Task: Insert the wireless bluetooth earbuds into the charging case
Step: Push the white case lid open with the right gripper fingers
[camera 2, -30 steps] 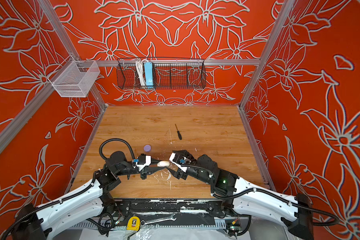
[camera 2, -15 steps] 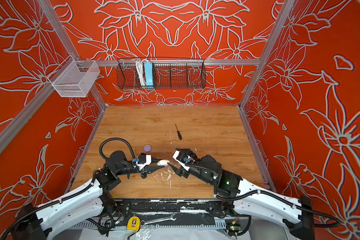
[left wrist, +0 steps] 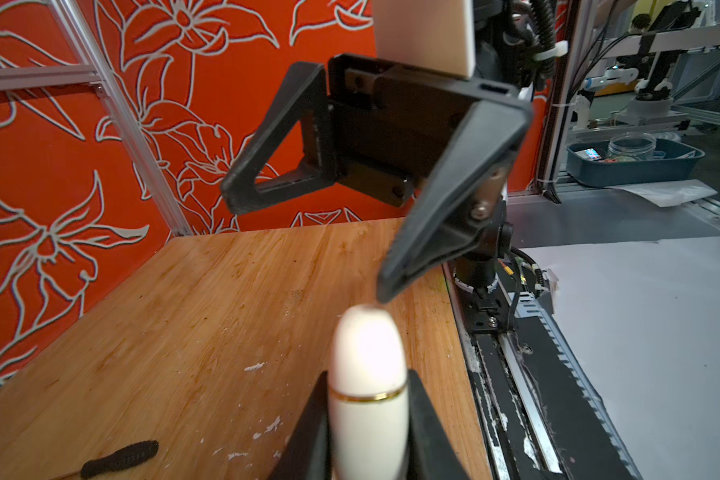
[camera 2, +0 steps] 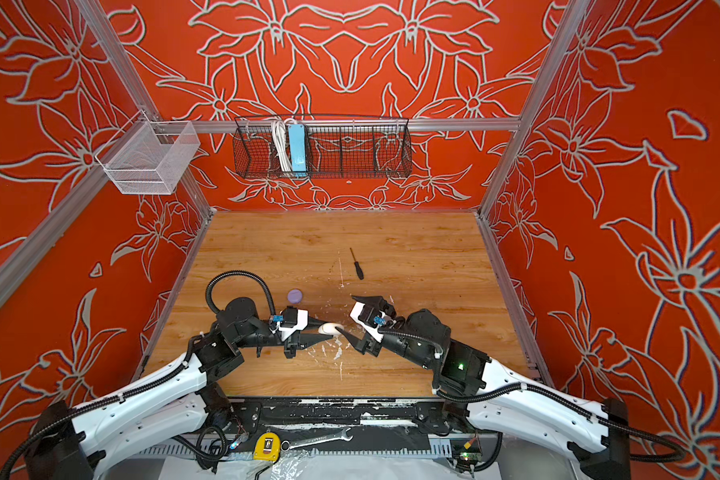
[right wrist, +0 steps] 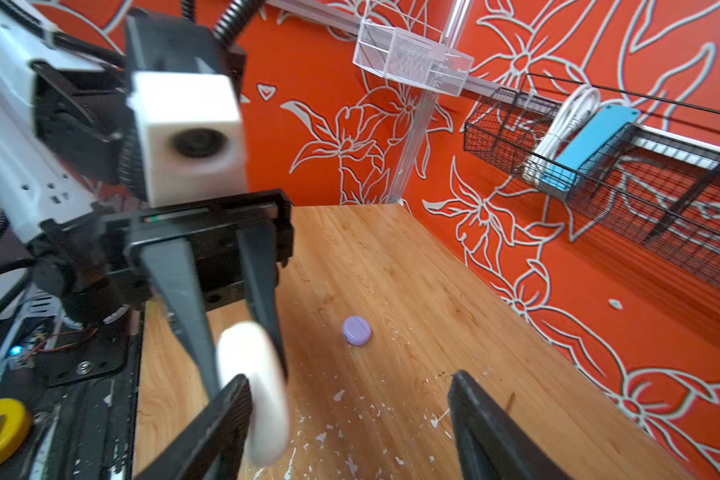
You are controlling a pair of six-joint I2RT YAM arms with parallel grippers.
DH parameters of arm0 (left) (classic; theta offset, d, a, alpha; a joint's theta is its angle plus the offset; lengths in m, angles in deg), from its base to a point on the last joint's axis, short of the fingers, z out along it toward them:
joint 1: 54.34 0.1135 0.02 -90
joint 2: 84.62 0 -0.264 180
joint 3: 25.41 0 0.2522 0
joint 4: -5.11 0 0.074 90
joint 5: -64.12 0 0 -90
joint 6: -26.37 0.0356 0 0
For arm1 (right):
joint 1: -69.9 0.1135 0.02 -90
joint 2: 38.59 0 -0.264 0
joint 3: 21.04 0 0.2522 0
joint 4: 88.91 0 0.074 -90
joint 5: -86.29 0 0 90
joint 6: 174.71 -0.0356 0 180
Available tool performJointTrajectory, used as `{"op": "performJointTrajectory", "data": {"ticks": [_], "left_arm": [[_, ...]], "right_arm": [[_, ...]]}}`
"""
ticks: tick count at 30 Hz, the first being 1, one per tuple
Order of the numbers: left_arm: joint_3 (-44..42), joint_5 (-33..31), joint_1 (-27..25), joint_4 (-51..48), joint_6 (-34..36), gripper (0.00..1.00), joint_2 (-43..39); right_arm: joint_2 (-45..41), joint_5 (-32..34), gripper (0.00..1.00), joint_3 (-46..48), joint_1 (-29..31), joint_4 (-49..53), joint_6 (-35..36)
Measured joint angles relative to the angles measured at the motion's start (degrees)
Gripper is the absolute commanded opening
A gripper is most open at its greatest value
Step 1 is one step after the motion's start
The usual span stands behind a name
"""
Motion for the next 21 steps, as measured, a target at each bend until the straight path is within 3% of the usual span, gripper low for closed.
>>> {"op": "performJointTrajectory", "data": {"ticks": [4, 12, 21], "left_arm": [[0.0, -0.9, 0.0, -0.9, 0.0, 0.00, 0.5], [0.0, -0.9, 0.0, -1.4, 0.0, 0.00, 0.6], [0.5, -1.2, 0.0, -0.8, 0.0, 0.00, 0.6]], "right_arm": [[1.0, -3.0, 0.78, 0.0, 0.0, 0.0, 0.2], [8.2, -1.4, 0.73, -1.3, 0.1, 1.8, 0.1], [6.2, 0.9, 0.71, -1.2, 0.4, 2.2, -0.1]]}}
